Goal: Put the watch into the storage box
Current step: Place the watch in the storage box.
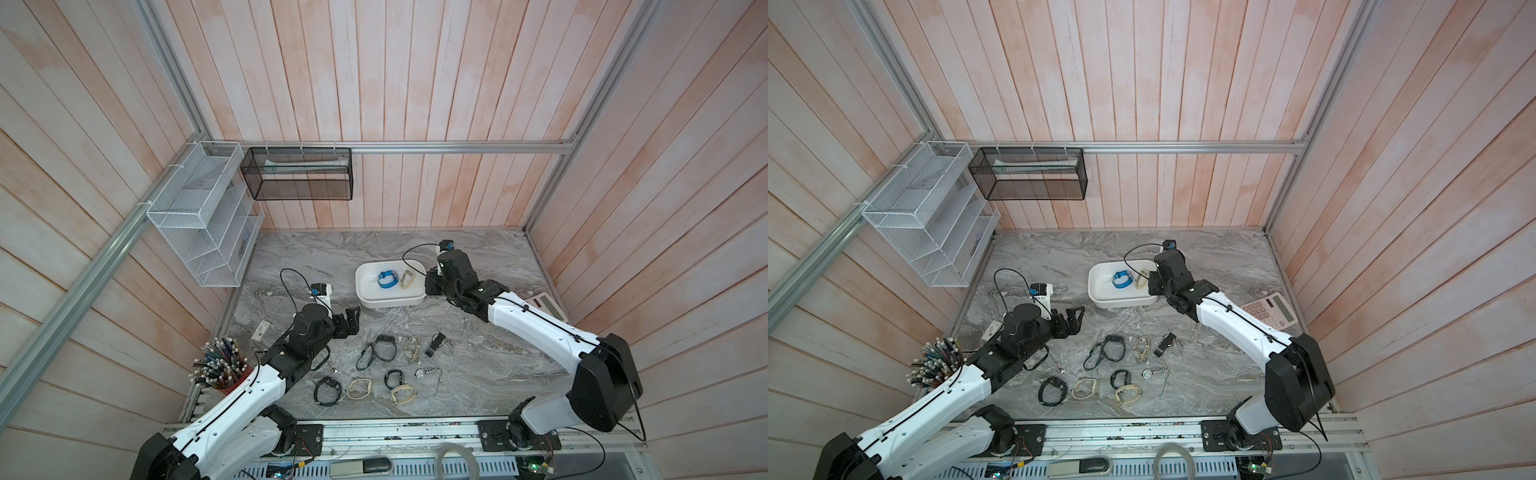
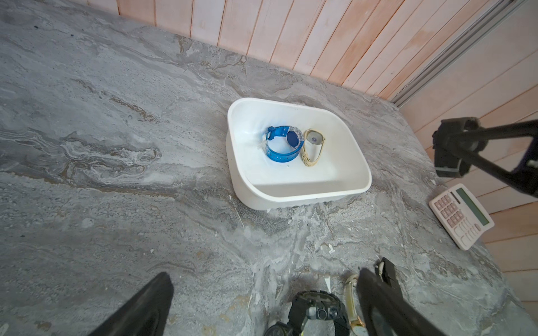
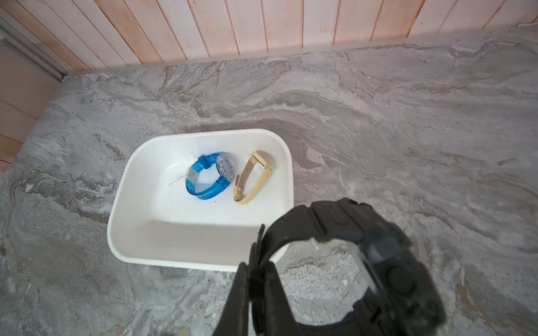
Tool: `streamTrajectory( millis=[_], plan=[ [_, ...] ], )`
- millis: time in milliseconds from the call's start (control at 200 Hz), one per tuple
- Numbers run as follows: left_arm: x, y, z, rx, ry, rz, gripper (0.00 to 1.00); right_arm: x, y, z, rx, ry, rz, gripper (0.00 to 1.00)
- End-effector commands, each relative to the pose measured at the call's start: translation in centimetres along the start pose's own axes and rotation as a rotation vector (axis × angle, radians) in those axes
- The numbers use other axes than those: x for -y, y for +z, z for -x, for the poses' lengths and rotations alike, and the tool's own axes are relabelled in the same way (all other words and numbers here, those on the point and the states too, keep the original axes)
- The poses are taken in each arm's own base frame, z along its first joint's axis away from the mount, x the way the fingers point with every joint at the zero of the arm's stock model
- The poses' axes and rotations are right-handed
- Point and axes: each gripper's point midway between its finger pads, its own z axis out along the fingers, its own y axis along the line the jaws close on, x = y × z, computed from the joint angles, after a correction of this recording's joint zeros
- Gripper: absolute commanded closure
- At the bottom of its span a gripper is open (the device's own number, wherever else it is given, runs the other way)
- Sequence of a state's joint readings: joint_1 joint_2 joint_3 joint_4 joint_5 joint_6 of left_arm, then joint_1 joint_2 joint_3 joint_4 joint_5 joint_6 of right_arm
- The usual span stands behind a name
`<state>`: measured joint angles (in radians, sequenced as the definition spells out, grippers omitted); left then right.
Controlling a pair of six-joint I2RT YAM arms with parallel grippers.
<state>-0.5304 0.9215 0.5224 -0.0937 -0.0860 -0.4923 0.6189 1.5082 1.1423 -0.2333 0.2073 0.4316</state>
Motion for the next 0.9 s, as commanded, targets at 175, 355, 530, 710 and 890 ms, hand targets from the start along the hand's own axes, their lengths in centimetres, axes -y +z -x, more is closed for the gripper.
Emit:
streamTrajectory(
  millis=[175,355,530,710,890],
  plan=[
    [-0.2,-0.5,0.3,-0.001,-0.014,0.013,0.01,-2.2,3.4,2.4,0.028,-0.086,0.051,1.00],
    [-0.4,-0.5,0.0,-0.008,-0.020,0.020,0.01,-3.2,5.6,1.6,-0.011,-0.114,0.082,1.00],
    [-0.5,-0.7,0.0,-0.009,-0.024,0.023,0.01,-4.0,7.8,0.4,-0.064,-0.138,0.114,1.00],
    [-0.7,-0.8,-0.1,-0.014,-0.029,0.034,0.01,-5.0,10.1,-1.1,-0.123,-0.177,0.152,1.00],
    [-1.0,-0.8,-0.2,-0.011,-0.028,0.046,0.01,-5.2,12.1,-2.8,-0.178,-0.191,0.162,1.00]
  ],
)
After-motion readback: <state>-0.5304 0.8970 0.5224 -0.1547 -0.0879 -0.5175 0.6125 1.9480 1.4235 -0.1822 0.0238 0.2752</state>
